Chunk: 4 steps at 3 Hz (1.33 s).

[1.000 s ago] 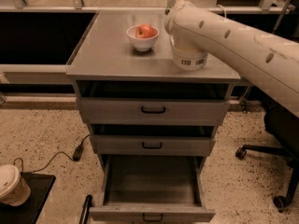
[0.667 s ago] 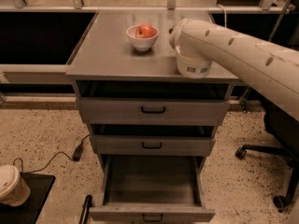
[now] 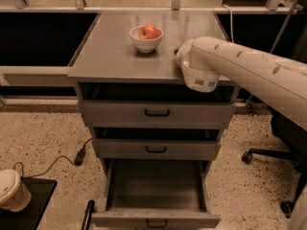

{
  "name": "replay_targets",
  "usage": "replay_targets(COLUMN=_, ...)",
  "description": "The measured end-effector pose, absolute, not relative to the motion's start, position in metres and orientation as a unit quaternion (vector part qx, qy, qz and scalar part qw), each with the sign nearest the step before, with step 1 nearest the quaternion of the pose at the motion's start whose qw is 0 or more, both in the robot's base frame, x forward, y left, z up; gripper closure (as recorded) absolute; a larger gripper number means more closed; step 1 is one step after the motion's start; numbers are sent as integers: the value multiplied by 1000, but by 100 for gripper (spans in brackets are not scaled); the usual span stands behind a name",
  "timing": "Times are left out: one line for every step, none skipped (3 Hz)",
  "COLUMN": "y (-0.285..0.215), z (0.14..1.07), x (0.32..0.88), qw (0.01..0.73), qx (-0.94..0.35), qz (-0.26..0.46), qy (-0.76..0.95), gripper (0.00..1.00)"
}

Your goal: Pick green jalapeno chip bag from bottom drawer and place on counter

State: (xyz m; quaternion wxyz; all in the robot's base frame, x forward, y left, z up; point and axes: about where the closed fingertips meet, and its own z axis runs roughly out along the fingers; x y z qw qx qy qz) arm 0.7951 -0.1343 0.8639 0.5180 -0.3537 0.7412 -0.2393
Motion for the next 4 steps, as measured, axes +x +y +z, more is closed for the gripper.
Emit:
replay_targets(y=-134, z=864, x=795, qw=518, qx=-354, qz=-239, qy=741, gripper=58)
replay_targets(y=-134, z=864, x=795, qw=518, qx=-354, qz=-239, qy=741, gripper=36)
replay_targets(y=-134, z=864, x=795, qw=518, qx=-354, qz=-239, qy=741, gripper=12)
replay_targets(y=-134, z=864, x=795, qw=518, qx=-354, qz=-239, qy=741, gripper=0)
